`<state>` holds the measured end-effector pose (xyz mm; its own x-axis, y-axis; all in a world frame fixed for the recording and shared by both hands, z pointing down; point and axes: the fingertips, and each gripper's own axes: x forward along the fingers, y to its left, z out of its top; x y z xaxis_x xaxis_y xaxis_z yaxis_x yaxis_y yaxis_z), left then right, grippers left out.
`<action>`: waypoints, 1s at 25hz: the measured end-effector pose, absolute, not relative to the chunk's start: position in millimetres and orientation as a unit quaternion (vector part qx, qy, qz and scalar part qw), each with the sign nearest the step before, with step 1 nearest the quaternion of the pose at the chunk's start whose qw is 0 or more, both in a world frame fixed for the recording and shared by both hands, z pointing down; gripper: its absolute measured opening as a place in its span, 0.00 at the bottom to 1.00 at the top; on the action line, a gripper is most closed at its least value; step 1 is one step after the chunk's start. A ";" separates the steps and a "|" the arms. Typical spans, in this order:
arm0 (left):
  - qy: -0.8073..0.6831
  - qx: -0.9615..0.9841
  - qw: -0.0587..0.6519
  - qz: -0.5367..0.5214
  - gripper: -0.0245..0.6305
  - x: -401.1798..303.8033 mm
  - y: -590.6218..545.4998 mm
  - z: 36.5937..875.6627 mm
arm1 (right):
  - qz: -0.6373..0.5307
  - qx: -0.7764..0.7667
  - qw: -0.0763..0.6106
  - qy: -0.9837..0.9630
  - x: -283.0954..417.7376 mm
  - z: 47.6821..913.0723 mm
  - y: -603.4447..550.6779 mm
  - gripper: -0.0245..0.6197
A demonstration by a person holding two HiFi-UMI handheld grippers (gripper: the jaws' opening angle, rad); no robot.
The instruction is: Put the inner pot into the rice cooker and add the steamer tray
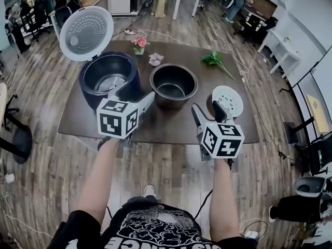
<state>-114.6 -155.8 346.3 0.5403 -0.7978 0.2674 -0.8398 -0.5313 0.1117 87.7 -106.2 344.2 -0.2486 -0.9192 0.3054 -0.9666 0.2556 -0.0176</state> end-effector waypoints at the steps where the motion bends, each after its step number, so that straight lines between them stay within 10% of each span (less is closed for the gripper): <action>1: -0.469 0.871 0.113 0.093 0.60 -114.3 -160.3 346.1 | 0.101 0.603 0.117 -0.782 87.5 343.7 -110.0 0.50; 25: -0.494 0.860 0.089 0.093 0.60 -92.9 -233.8 342.9 | 0.087 0.588 0.111 -0.796 118.7 352.3 -201.0 0.50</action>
<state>-92.9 -233.8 342.9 0.4949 -0.8328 0.2478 -0.8659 -0.4966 0.0605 118.7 -201.0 352.3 -0.2829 -0.9178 0.2785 -0.9563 0.2922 -0.0082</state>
